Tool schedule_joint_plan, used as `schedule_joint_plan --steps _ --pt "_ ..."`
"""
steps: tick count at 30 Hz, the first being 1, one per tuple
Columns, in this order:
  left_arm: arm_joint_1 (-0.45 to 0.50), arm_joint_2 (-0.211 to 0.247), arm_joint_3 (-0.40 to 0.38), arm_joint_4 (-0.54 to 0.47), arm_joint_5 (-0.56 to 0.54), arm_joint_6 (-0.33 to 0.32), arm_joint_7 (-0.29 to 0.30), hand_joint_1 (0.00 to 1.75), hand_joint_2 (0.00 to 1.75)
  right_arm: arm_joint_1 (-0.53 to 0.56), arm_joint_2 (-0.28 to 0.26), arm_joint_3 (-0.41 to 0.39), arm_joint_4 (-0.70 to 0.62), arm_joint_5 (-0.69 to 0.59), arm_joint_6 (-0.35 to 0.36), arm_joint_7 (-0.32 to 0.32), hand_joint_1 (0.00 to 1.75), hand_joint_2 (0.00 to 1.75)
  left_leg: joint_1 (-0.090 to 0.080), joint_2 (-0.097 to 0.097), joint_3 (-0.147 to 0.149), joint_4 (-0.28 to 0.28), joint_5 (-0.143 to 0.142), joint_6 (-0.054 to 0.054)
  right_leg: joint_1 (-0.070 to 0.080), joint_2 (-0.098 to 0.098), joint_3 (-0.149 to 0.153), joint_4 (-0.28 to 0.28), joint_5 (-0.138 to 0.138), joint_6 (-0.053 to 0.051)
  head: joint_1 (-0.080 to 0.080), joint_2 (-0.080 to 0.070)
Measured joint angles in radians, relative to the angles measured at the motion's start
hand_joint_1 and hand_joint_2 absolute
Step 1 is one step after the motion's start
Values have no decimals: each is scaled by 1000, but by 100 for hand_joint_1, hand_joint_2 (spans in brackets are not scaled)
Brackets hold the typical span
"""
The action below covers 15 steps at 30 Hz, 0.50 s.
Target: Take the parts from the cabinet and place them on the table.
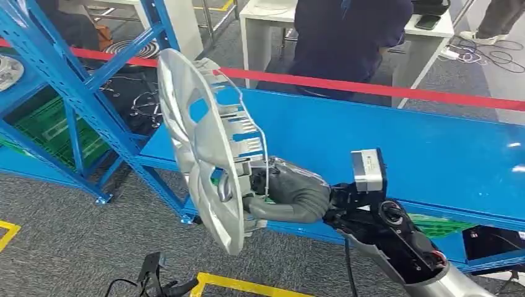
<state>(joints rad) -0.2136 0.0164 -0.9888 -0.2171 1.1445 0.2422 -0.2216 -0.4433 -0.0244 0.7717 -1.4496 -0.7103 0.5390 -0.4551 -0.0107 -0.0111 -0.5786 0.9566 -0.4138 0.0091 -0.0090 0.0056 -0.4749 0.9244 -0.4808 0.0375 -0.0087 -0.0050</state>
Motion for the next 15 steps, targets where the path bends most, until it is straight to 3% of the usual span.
schedule_joint_plan --steps 2,3,4,6,7,8,9,10,11,12,13,15 --pt "0 0 0 0 -3 0 2 0 175 -2 0 -1 1 2 -5 0 175 175 6 0 5 -15 5 7 5 -2 4 -4 -1 4 -1 0" --pt "0 -1 0 0 -6 0 4 0 175 -2 0 -3 3 2 -6 2 175 175 14 -1 16 -30 10 10 0 -1 2 6 -11 4 -1 0" --pt "-2 -1 0 0 -7 0 6 0 175 -5 0 -3 5 1 -6 2 175 175 15 -4 21 -35 11 12 2 -2 -20 58 -41 6 3 0" --pt "-4 0 0 0 -9 0 12 0 175 -7 0 -6 11 -2 -5 0 175 175 15 -9 21 -35 11 12 -1 -2 -112 238 -122 12 9 0" --pt "-4 -1 0 0 -9 0 13 0 175 -6 0 -6 14 -2 -4 0 175 175 15 -14 21 -35 11 12 -3 -2 -155 316 -144 14 9 0" --pt "-3 -1 0 0 -9 0 13 0 175 -5 0 -6 17 -3 -4 0 175 175 16 -21 21 -34 10 11 -5 -2 -181 352 -142 16 10 0" --pt "-3 -1 0 0 -9 -1 13 0 175 -5 0 -6 21 -3 -4 1 175 175 18 -32 23 -33 8 8 -8 -2 -180 332 -111 18 10 0" --pt "-3 -1 0 0 -9 -1 13 0 175 -5 0 -6 25 -3 -4 2 175 175 21 -43 25 -29 6 4 -12 -1 -156 263 -59 19 11 0" --pt "-4 -1 0 0 -9 -1 14 0 175 -6 0 -7 27 -5 -4 2 175 175 25 -55 26 -23 2 -2 -15 7 -117 172 -3 22 11 0" --pt "-4 -1 0 0 -9 -1 13 0 175 -7 0 -7 27 -8 -4 2 175 175 29 -67 27 -15 -4 -11 -21 29 -76 72 50 25 12 0" --pt "-5 0 0 0 -8 -1 13 0 175 -7 0 -7 30 -12 -4 2 175 175 27 -75 21 -11 -7 -18 -26 76 -62 47 31 29 13 0" --pt "-8 -1 0 0 -7 -1 13 0 175 -6 0 -7 33 -15 -4 2 175 175 29 -94 5 -4 -1 -33 -22 69 -68 40 31 16 9 0"
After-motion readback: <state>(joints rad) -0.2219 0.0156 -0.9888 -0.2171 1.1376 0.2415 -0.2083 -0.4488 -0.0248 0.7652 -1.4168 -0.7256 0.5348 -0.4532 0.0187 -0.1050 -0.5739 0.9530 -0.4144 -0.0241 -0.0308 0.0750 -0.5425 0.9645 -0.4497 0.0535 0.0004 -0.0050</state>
